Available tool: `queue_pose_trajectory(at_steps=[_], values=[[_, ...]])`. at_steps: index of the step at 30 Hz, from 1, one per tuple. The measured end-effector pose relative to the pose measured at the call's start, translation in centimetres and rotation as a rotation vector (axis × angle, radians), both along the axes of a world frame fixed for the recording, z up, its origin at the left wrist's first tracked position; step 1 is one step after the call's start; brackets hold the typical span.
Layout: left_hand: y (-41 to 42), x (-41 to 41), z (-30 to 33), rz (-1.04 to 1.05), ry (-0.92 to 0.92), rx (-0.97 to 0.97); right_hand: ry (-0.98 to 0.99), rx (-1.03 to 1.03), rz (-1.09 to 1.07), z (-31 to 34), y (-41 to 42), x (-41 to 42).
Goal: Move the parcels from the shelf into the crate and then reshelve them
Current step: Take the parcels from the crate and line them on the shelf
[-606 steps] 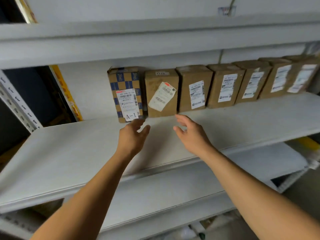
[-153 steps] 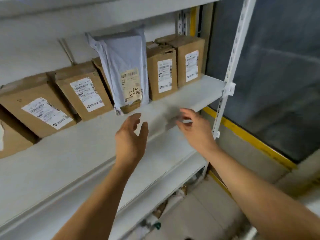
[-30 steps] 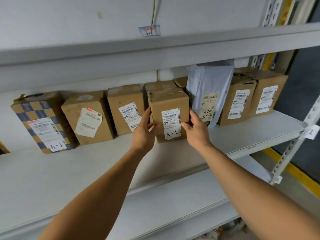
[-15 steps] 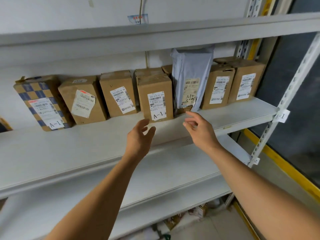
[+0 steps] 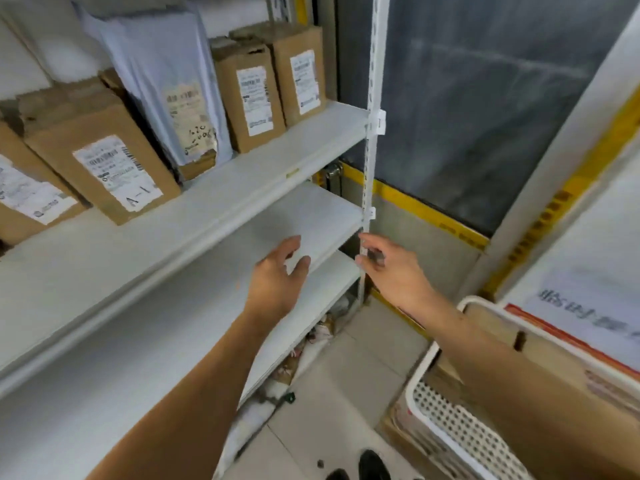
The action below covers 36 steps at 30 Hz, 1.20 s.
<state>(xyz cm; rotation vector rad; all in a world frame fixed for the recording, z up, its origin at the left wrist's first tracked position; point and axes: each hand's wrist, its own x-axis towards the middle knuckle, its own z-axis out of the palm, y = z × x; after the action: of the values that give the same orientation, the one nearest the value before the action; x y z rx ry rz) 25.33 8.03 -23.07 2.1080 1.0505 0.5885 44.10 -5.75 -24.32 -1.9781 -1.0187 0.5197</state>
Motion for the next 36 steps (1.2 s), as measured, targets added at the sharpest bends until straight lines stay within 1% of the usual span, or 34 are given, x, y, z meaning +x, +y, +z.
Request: queue_pose_trajectory(at_steps=[3,7,11,14,17,23,26,29,33,36], values=[[-3.4,3.5,-4.0,-0.136,0.064,-0.049,0.0,-0.152,-0.135,-3.4,-6.4,0.9],[-9.4,8.4,-9.0,-0.356,0.202,-0.155,0.084,-0.311,-0.341,-8.9,-15.5,1.7],[-16.2,13.2,-13.0,-0.591,0.288,-0.184,0.209,-0.388,-0.514,-12.2,-24.2,3.1],[-21.0,17.3,-15.9,-0.679,0.34,-0.208,0.268,-0.405,-0.643,-14.6,-29.6,4.8],[-25.4,21.2,-19.0,-0.748,0.415,-0.285,0.31,-0.428,-0.71,-17.7,-34.0,7.4],[-33.2,28.0,-26.2,-0.76,0.564,-0.383,0.347,-0.505,-0.722,-24.7,-39.6,12.5],[-35.5,29.8,-28.8,-0.733,0.629,-0.39,0.398,-0.53,-0.713,-27.5,-40.9,14.2],[-36.4,30.8,-30.1,-0.702,0.665,-0.387,0.504,-0.527,-0.693,-29.6,-41.0,15.7],[-36.7,31.2,-30.9,-0.688,0.698,-0.366,0.629,-0.467,-0.683,-31.3,-40.6,16.7],[-36.8,31.4,-30.6,-0.634,0.661,-0.482,0.675,-0.422,-0.696,-31.3,-40.7,17.0]])
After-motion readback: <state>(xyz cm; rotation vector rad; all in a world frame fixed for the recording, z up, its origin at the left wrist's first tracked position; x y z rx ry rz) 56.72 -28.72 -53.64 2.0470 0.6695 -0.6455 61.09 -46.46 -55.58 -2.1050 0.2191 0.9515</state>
